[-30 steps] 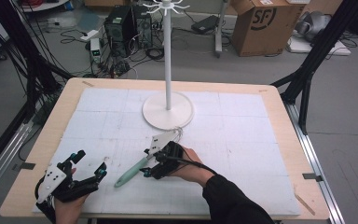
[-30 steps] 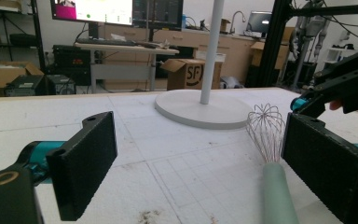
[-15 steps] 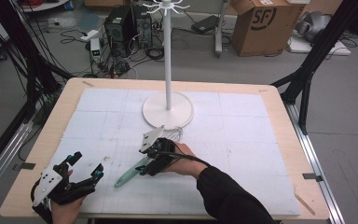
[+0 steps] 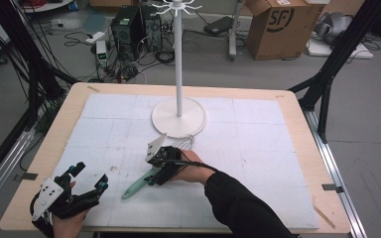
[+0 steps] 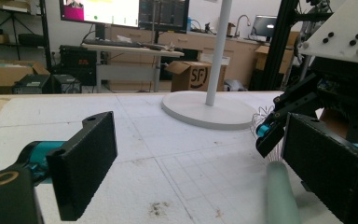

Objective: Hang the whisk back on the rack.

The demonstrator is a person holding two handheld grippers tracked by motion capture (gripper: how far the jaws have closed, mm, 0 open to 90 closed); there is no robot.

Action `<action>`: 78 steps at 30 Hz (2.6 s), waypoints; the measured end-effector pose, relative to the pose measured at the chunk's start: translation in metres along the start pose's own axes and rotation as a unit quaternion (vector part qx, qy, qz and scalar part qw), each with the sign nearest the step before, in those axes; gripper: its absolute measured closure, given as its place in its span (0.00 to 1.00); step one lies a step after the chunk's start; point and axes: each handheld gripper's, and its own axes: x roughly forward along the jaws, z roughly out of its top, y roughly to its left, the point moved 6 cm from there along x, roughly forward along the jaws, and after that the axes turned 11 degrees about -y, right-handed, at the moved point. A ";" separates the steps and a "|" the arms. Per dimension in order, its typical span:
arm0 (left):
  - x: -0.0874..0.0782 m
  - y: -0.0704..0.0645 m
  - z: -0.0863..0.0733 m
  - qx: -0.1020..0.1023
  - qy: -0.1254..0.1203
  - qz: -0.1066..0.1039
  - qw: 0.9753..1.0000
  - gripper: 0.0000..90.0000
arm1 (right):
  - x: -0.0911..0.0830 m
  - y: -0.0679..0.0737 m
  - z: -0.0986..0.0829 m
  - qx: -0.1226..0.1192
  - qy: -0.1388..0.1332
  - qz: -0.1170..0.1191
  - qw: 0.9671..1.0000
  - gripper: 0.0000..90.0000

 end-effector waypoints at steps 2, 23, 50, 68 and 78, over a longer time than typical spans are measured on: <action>0.000 0.000 0.000 -0.001 -0.001 0.000 1.000 0.12 | 0.003 0.001 -0.001 0.002 0.006 0.004 1.000 0.41; -0.001 -0.001 0.002 0.000 -0.003 0.000 1.000 0.12 | 0.011 0.004 -0.012 -0.020 0.049 0.010 0.999 0.45; -0.001 -0.002 0.001 -0.001 -0.001 0.001 1.000 0.12 | 0.009 0.015 -0.010 -0.019 0.124 0.014 0.992 0.73; -0.001 -0.001 0.001 0.000 -0.003 0.001 1.000 0.12 | 0.009 0.017 -0.006 -0.042 0.144 0.029 0.988 0.77; -0.001 -0.001 0.001 0.000 -0.003 0.001 1.000 0.12 | -0.003 0.012 -0.001 -0.029 0.121 0.012 0.992 0.77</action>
